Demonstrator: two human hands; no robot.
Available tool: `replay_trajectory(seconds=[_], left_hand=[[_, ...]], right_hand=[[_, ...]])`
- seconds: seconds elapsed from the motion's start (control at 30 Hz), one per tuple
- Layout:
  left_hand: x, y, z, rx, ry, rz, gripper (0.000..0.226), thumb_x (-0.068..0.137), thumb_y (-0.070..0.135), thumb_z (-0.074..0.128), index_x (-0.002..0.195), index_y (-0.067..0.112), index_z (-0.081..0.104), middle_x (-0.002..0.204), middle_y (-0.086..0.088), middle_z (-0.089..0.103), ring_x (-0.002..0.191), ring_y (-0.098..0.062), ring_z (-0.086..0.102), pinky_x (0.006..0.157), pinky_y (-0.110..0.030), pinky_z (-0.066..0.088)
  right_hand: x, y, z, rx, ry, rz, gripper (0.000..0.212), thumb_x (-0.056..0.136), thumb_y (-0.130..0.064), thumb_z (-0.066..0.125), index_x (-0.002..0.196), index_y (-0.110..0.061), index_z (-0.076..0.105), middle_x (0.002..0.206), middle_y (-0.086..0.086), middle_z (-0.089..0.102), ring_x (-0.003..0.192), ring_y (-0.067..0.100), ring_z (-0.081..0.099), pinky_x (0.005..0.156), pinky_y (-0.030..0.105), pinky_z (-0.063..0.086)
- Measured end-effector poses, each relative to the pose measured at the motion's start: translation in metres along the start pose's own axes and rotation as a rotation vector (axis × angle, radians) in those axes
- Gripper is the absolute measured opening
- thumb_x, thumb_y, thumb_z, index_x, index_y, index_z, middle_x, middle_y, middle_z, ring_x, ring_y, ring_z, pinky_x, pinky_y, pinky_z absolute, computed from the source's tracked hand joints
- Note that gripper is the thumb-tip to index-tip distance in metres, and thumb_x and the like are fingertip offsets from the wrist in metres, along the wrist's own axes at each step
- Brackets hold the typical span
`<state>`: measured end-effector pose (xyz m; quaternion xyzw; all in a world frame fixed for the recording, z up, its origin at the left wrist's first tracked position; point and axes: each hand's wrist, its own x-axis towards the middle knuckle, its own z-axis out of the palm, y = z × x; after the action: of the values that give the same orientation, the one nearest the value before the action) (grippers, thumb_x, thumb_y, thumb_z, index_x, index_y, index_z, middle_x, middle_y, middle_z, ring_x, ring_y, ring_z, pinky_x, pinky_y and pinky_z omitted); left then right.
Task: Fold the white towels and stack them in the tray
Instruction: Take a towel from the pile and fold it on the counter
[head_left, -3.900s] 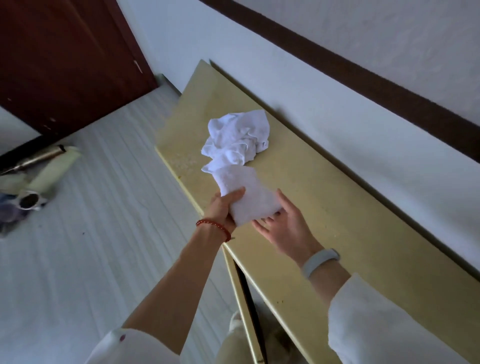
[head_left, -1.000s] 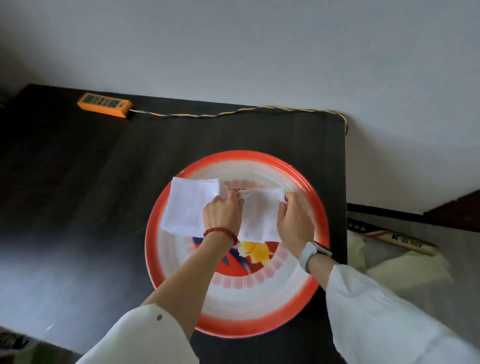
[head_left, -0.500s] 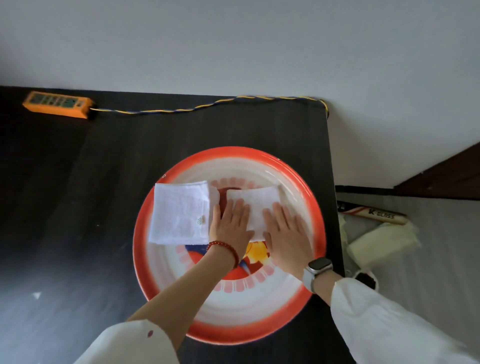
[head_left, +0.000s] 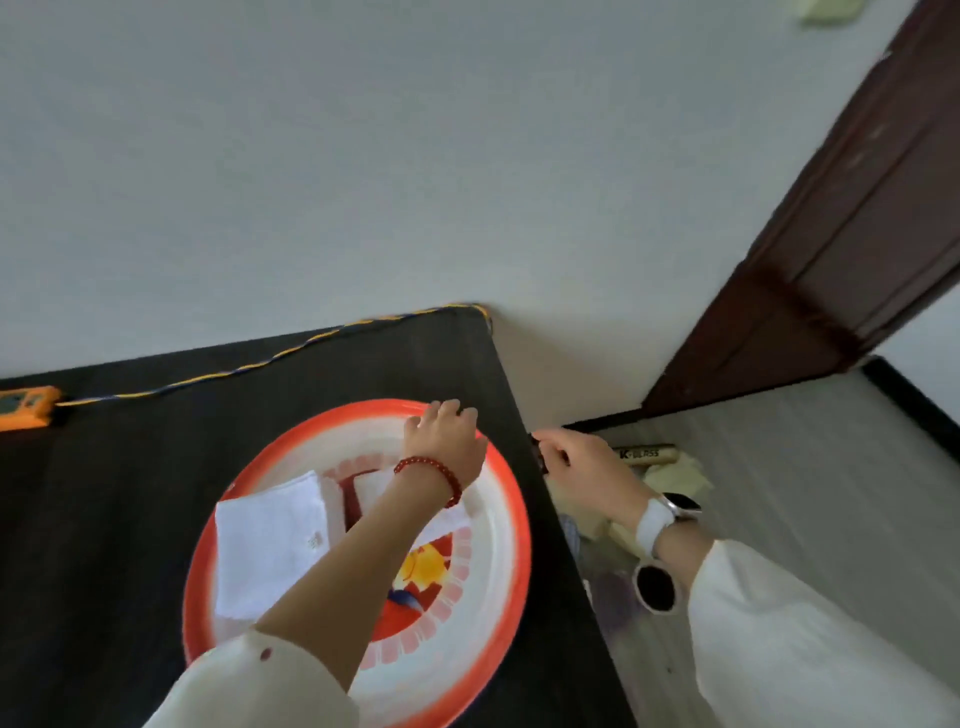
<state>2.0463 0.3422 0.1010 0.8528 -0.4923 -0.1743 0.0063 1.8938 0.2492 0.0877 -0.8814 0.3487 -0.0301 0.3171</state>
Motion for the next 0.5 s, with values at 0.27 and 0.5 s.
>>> replay_trajectory(seconds=[0.27,0.5], left_hand=[[-0.030,0.313,-0.049,-0.095,0.158,0.589,0.040,0.096,0.030,0.038,0.134,0.018,0.043,0.136,-0.006,0.045,0.122,-0.026,0.045,0.101,-0.037,0.038],[-0.163,0.631,0.015,-0.188,0.176,1.031,0.037,0.095,0.027,0.041,0.130,0.018,0.048,0.135,-0.002,0.048,0.122,-0.022,0.046,0.099,-0.033,0.036]], right_hand=[[-0.201,0.141,-0.210,-0.016,0.537,0.305,0.029,0.096,-0.011,0.043,0.119,-0.004,0.057,0.098,0.009,0.063,0.081,0.016,0.056,0.066,0.016,0.032],[-0.484,0.316,-0.307,-0.024,0.929,0.627,0.028,0.093,-0.011,0.044,0.116,-0.008,0.059,0.107,0.013,0.066,0.089,0.020,0.060,0.088,0.030,0.046]])
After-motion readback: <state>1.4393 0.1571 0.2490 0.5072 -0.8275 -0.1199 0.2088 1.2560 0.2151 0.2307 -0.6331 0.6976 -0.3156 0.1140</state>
